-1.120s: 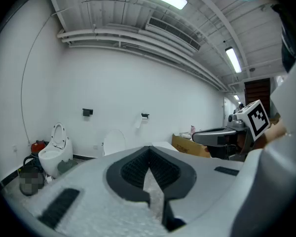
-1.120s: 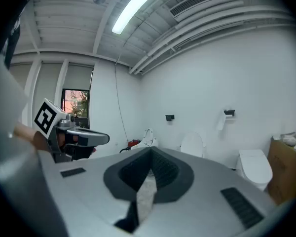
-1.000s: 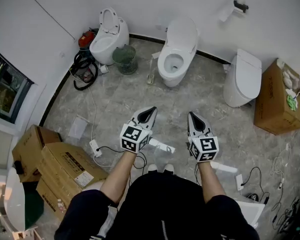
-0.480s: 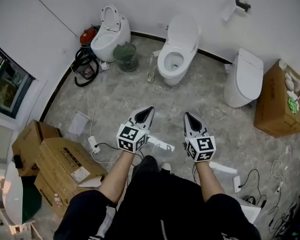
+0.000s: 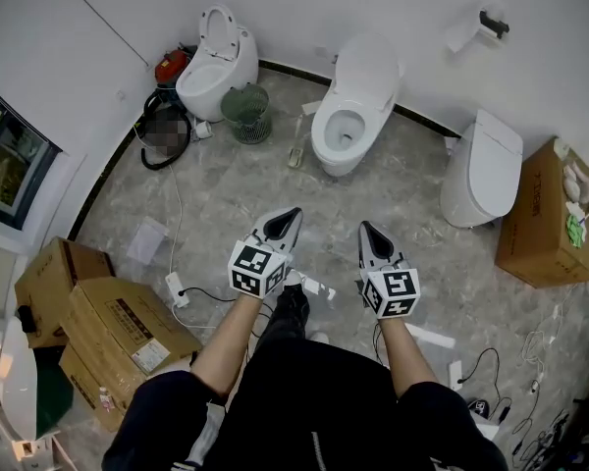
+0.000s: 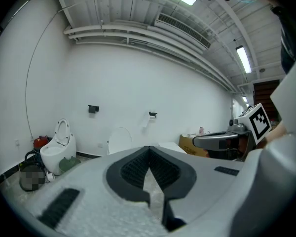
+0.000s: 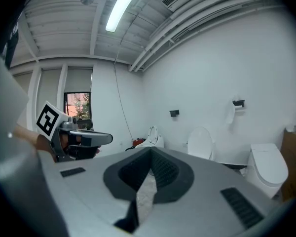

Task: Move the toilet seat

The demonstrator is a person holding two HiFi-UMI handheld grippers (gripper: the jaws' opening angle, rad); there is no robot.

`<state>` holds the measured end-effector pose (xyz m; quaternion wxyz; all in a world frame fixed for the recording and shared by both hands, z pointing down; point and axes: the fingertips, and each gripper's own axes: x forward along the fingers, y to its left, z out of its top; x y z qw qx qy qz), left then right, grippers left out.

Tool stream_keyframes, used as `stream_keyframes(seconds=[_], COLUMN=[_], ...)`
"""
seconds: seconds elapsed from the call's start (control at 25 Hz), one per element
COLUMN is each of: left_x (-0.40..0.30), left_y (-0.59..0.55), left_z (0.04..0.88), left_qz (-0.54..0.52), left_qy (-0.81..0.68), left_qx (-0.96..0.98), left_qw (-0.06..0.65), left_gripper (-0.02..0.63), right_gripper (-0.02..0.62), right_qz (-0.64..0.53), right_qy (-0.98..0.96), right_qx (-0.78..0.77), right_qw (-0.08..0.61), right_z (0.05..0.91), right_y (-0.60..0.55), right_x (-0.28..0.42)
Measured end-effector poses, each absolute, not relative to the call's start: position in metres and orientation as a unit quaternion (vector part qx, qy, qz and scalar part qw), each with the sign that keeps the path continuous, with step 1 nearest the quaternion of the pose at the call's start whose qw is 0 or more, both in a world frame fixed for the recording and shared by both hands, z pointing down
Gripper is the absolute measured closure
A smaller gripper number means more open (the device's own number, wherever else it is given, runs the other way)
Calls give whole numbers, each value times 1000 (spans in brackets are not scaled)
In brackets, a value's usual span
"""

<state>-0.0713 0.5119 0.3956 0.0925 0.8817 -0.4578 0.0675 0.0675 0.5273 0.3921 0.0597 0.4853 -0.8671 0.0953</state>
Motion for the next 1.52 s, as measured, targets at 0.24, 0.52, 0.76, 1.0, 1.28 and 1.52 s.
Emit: stream_keyframes(seconds=[0.24,0.52,0.76,1.0,1.28,1.52], left_x=[-93,-117,-119,-114,-97,-78], left_y=[428,332,273,210,110,20], left_z=[397,393,398,417,425,422], left_qz=[77,74,77,86,99,111], left_qy=[-437,-409,-390,-381,-376,-375], left_qx=[892,906,913,915,915,914], left_qw=[85,82,89,102,102,108], left_gripper=[601,600,601,601,601,601], right_gripper=[591,591,591,591,591,591], right_qz=[93,89,101,113,126,138], right_qy=[-857,-840,-828,-822,-820,-820], right_qx=[502,533,548,554,555,553], right_qw=[62,56,62,61,55,51], right_z=[389,382,389,406,418,417], right_y=[445,359,308,248,143,53], right_x=[43,17,16,21,33,48])
